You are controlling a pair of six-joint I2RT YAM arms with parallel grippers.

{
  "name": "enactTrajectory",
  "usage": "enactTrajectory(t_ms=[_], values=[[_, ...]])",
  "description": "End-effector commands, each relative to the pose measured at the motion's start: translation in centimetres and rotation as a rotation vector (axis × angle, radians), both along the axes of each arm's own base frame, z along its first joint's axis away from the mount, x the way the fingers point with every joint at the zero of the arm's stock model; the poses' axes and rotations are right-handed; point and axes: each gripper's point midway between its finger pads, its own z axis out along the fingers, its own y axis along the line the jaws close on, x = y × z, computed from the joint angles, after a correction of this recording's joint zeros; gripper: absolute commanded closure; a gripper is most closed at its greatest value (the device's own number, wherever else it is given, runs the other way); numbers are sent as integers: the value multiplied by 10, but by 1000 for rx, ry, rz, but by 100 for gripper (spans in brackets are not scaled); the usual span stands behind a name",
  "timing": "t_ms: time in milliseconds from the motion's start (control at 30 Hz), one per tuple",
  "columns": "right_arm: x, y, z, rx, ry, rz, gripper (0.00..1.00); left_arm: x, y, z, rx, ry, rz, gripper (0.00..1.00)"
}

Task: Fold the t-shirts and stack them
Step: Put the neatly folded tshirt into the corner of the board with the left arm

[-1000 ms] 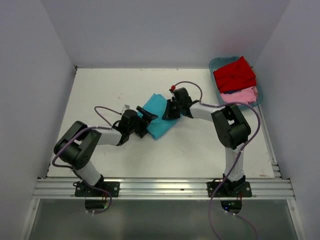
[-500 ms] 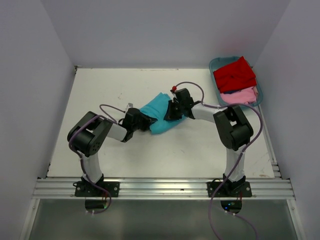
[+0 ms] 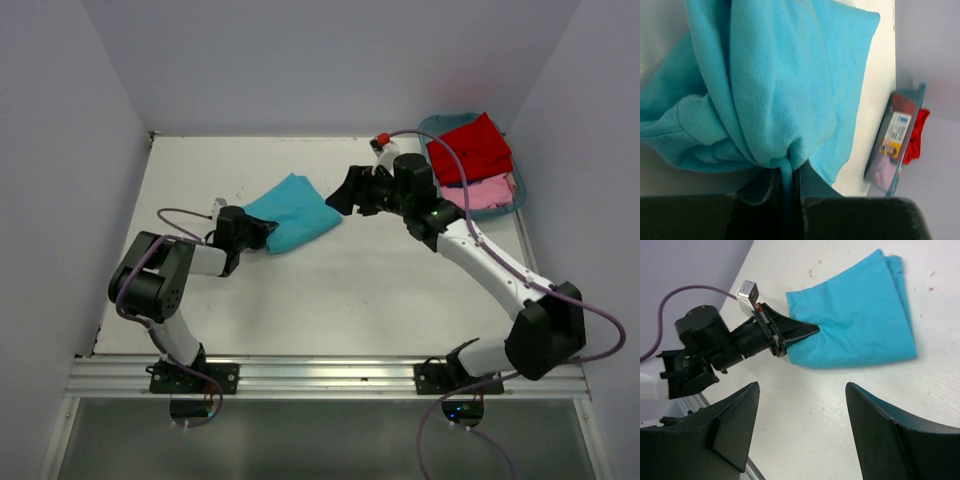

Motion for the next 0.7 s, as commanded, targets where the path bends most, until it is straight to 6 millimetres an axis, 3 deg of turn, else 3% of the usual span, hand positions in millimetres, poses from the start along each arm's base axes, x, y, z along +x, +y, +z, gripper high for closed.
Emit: enactTrajectory(t_ms=[0, 133, 167, 233, 267, 333, 367, 467, 667], values=[[-13, -21, 14, -58, -27, -43, 26, 29, 46, 21, 55, -57, 117, 100], [-31, -43, 27, -93, -42, -86, 26, 64, 95, 28, 56, -43, 232, 100], [-34, -48, 27, -106, -42, -101, 26, 73, 118, 29, 58, -40, 284, 100], [-40, -55, 23, -132, -32, -112, 26, 93, 135, 32, 53, -23, 301, 100], [-43, -60, 26, -136, -43, -125, 26, 100, 166, 31, 65, -14, 357, 100], [-48, -65, 24, -152, -38, -133, 26, 117, 190, 25, 81, 20, 385, 100], [-51, -68, 23, -154, -37, -137, 26, 122, 211, 21, 80, 35, 421, 100], [-56, -74, 17, -173, -17, -148, 26, 138, 245, 4, 68, 85, 451, 100], [-62, -84, 15, -216, -7, -168, 26, 163, 291, -27, 79, 153, 467, 100]])
